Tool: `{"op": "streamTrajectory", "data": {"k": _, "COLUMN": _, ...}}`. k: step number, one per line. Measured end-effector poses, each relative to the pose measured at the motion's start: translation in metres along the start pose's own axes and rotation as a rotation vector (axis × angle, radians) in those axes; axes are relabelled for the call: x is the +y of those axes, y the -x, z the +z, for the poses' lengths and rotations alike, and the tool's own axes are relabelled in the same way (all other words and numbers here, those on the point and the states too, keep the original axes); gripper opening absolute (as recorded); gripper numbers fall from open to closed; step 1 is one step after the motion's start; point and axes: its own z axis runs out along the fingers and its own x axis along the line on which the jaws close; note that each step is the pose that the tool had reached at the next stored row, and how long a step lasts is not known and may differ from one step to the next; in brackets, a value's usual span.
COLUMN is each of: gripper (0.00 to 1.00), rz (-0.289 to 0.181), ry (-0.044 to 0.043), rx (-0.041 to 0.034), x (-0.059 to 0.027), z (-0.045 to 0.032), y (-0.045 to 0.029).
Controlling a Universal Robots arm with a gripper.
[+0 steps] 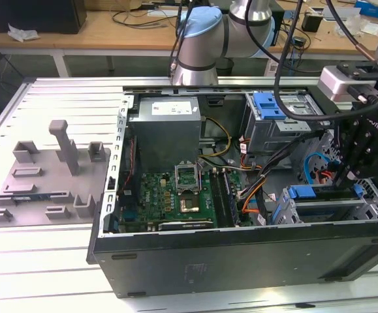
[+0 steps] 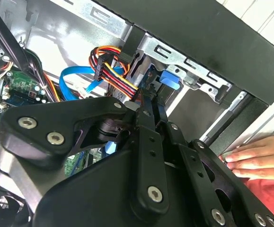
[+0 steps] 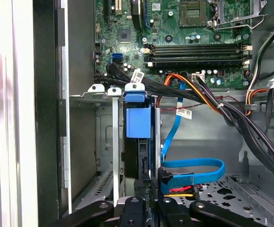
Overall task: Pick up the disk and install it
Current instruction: 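Insert the first disk wire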
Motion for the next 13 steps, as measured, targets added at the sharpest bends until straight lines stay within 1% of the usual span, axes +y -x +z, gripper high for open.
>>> {"op": "streamTrajectory", "data": {"k": 6, "gripper": 0.17, "rz": 0.000, "ry": 0.0001, "rx": -0.0003, "x": 0.0000, "z": 0.0006, "y": 0.0001}}
{"op": "streamTrajectory", "data": {"k": 8, "gripper": 0.17, "rz": 0.000, "ry": 0.0002, "rx": -0.0011, "x": 0.0000, "z": -0.0006, "y": -0.0001}}
{"op": "streamTrajectory", "data": {"k": 11, "gripper": 0.17, "rz": 0.000, "ry": 0.0000, "rx": 0.0011, "x": 0.0000, "z": -0.0045, "y": -0.0005}}
{"op": "streamTrajectory", "data": {"k": 13, "gripper": 0.17, "rz": 0.000, "ry": 0.0001, "rx": 0.0014, "x": 0.0000, "z": -0.0046, "y": -0.0004}}
